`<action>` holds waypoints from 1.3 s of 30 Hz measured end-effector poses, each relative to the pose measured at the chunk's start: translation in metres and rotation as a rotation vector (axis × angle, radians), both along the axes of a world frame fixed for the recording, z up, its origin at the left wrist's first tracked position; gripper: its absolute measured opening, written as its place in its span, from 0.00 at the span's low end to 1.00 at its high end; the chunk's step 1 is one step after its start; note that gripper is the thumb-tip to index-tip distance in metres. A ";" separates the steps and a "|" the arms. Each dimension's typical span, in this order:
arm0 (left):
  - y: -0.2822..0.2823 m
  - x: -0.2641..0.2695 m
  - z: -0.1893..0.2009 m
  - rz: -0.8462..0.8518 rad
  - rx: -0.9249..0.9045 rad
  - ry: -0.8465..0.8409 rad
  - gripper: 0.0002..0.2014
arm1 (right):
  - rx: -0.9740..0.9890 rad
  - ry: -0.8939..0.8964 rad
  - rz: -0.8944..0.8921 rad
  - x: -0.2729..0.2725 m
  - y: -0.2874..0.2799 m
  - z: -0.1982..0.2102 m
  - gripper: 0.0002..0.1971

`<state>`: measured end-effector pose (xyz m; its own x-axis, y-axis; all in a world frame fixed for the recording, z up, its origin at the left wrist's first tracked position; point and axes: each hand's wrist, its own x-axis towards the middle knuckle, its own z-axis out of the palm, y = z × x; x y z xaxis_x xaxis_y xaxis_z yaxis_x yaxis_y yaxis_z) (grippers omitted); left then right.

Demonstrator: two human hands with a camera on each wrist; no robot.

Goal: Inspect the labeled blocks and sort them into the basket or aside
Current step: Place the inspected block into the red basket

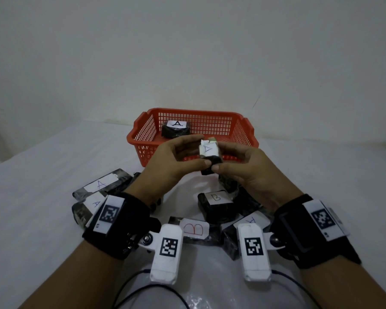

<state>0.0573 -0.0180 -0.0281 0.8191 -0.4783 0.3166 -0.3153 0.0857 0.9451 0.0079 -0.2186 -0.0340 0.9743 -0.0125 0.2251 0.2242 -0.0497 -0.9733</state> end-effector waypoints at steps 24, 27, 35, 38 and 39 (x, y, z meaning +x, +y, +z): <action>-0.003 -0.003 -0.002 0.055 -0.063 -0.190 0.22 | 0.087 0.055 -0.052 -0.005 0.012 0.007 0.17; -0.002 -0.004 -0.001 -0.020 -0.021 -0.137 0.25 | 0.096 -0.007 -0.090 -0.004 0.011 0.004 0.13; -0.006 -0.003 -0.003 0.029 0.013 -0.019 0.13 | 0.184 -0.012 0.002 -0.002 0.012 0.005 0.16; -0.005 -0.002 -0.003 0.014 0.000 0.005 0.15 | 0.144 -0.054 -0.042 -0.002 0.011 0.003 0.11; -0.005 -0.003 -0.003 -0.003 -0.005 0.018 0.16 | 0.130 -0.064 -0.069 -0.001 0.010 0.002 0.11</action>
